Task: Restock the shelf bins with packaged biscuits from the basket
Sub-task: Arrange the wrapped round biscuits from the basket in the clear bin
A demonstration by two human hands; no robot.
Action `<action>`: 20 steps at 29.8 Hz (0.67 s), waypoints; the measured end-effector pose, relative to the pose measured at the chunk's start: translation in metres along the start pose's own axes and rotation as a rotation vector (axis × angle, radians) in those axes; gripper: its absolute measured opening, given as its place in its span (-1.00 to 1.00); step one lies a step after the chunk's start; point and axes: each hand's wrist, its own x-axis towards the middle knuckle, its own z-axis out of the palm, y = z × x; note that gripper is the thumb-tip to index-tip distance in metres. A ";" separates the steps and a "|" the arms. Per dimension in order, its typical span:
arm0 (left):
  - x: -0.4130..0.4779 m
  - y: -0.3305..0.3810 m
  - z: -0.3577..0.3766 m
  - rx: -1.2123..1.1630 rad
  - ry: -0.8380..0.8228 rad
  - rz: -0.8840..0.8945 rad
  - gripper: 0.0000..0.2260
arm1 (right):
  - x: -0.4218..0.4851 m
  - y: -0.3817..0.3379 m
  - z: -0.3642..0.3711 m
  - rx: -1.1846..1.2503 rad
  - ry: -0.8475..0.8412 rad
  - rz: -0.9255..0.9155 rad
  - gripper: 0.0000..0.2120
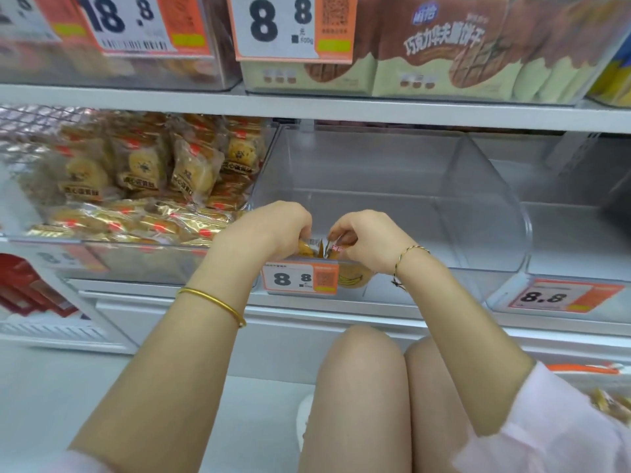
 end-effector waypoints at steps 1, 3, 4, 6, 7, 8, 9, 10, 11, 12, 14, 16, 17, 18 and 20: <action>0.000 0.001 0.000 0.008 -0.019 -0.001 -0.72 | 0.000 -0.001 0.000 0.000 -0.012 -0.008 -0.75; 0.001 0.003 0.000 0.013 -0.069 -0.007 -0.70 | 0.000 -0.002 -0.002 0.002 -0.067 -0.010 -0.75; 0.001 0.004 0.000 0.007 -0.088 -0.009 -0.69 | 0.000 -0.003 -0.003 0.006 -0.096 -0.006 -0.75; 0.000 0.003 0.000 -0.027 -0.121 -0.010 -0.66 | -0.001 -0.002 -0.004 0.023 -0.124 0.010 -0.75; 0.000 0.002 0.000 -0.040 -0.134 -0.011 -0.64 | -0.001 -0.002 -0.004 0.035 -0.125 0.018 -0.75; -0.001 0.002 0.001 -0.048 -0.143 -0.011 -0.64 | -0.002 -0.001 -0.004 0.047 -0.126 0.025 -0.76; -0.001 0.001 0.001 -0.055 -0.150 -0.010 -0.64 | -0.002 -0.001 -0.004 0.060 -0.130 0.028 -0.78; 0.000 0.001 0.002 -0.063 -0.154 -0.010 -0.66 | -0.002 0.000 -0.005 0.069 -0.138 0.029 -0.79; 0.000 0.001 0.003 -0.075 -0.157 -0.007 -0.68 | -0.002 0.000 -0.005 0.072 -0.152 0.026 -0.79; 0.001 0.000 0.004 -0.099 -0.159 -0.003 -0.70 | -0.003 0.000 -0.005 0.068 -0.173 0.024 -0.78; 0.002 -0.001 0.007 -0.166 -0.172 0.010 -0.75 | -0.005 -0.001 -0.005 0.064 -0.210 0.022 -0.74; 0.000 -0.001 0.010 -0.215 -0.197 0.038 -0.71 | -0.009 0.000 -0.004 0.083 -0.208 0.026 -0.73; -0.002 -0.002 0.011 -0.240 -0.210 0.057 -0.70 | -0.011 0.001 -0.004 0.105 -0.199 0.034 -0.73; -0.004 -0.002 0.013 -0.263 -0.213 0.073 -0.70 | -0.014 0.002 -0.005 0.129 -0.192 0.049 -0.74; -0.007 0.000 0.019 -0.268 -0.186 0.080 -0.70 | -0.020 0.006 -0.009 0.156 -0.196 0.077 -0.74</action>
